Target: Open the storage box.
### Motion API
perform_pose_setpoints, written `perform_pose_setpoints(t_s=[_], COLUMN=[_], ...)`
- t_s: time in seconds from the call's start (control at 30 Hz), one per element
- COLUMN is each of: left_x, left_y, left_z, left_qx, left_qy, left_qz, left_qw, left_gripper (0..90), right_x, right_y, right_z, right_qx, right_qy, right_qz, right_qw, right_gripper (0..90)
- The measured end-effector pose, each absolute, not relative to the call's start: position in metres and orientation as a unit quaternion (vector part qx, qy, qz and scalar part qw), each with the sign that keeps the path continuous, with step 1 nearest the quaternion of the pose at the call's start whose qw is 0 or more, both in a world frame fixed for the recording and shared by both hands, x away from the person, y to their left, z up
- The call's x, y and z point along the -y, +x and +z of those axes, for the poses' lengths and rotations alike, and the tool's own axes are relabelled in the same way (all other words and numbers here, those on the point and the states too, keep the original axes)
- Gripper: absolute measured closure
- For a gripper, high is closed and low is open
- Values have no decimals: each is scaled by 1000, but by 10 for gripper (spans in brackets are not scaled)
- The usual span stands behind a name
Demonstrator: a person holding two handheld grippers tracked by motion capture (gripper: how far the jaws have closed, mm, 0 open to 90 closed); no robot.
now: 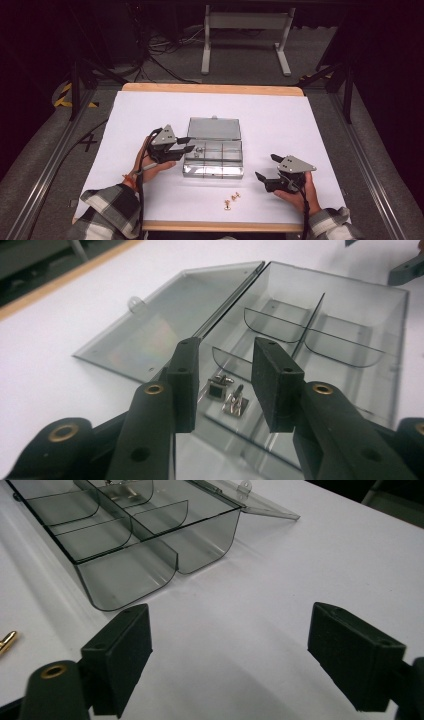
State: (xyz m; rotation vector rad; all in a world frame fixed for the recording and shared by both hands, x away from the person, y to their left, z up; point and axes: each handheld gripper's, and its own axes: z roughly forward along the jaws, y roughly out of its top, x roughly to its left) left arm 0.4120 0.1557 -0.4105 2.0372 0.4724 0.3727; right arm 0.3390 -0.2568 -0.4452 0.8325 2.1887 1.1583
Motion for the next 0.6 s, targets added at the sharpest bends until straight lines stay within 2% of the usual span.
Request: perform_pose_setpoints(t_s=[0.07, 0.17, 0.47, 0.6], left_x=[-165, -177, -206, -220], left_y=[402, 391, 364, 351], left_z=[-407, -408, -421, -436], left_qx=[-192, -194, -203, -214], left_qy=[835, 834, 832, 835], left_qz=[166, 175, 181, 192], left_qw=[488, 486, 484, 469], left_gripper=[621, 603, 516, 440], right_x=[257, 256, 248, 243], right_y=[338, 335, 328, 319], right_z=[-444, -441, -438, -437], right_qx=[-813, -816, -830, -835], right_qy=[302, 290, 278, 269], right_qz=[428, 434, 435, 440], right_qw=[256, 249, 213, 192], right_gripper=[267, 308, 324, 395])
